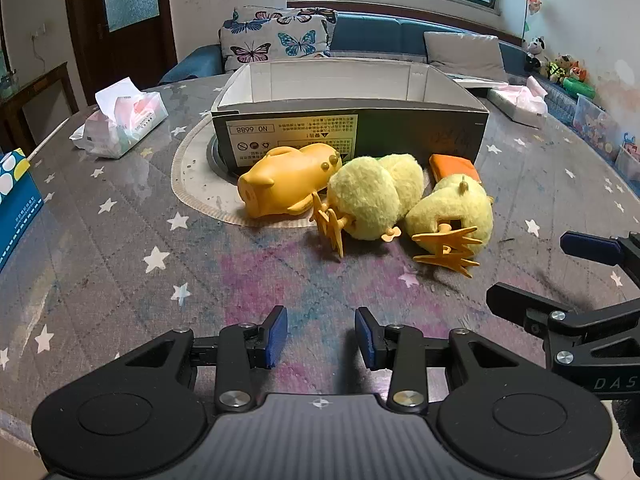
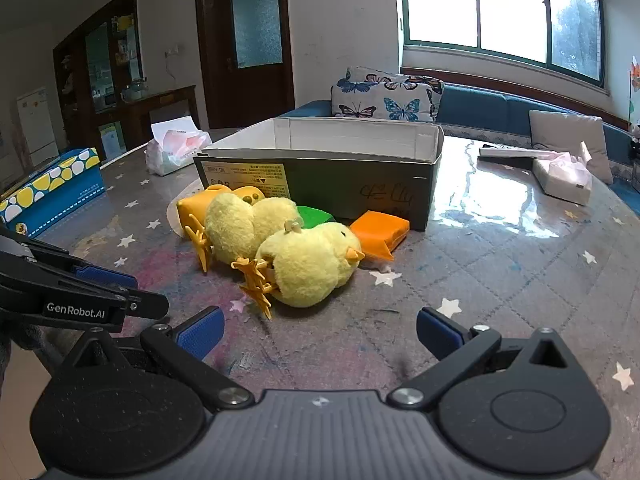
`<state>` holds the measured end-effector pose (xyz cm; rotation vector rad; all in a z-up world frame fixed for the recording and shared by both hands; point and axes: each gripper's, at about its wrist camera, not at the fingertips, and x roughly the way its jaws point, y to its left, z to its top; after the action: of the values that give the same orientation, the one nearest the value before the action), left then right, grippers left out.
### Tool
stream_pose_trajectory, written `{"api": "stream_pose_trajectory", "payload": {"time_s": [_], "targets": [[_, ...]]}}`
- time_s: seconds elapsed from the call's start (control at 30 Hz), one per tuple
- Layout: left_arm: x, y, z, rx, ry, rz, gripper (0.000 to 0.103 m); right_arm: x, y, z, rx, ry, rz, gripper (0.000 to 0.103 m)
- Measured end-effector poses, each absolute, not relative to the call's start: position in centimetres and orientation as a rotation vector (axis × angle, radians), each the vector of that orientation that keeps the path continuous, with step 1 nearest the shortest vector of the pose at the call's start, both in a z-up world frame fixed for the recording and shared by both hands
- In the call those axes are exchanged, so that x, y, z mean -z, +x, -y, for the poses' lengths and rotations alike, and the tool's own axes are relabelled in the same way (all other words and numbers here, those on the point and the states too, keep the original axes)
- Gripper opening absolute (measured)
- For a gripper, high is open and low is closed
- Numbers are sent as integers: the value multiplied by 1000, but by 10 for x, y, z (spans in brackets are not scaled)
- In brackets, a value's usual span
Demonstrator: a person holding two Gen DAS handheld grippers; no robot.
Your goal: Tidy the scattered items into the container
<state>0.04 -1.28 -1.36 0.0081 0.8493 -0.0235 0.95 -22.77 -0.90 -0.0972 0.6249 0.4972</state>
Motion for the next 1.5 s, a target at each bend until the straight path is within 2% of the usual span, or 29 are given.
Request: {"api": "stream_pose_trajectory", "payload": {"time_s": [1.5], "targets": [[19, 15, 20, 39, 27, -887, 40, 19, 19, 212, -529, -127, -668, 103]]}}
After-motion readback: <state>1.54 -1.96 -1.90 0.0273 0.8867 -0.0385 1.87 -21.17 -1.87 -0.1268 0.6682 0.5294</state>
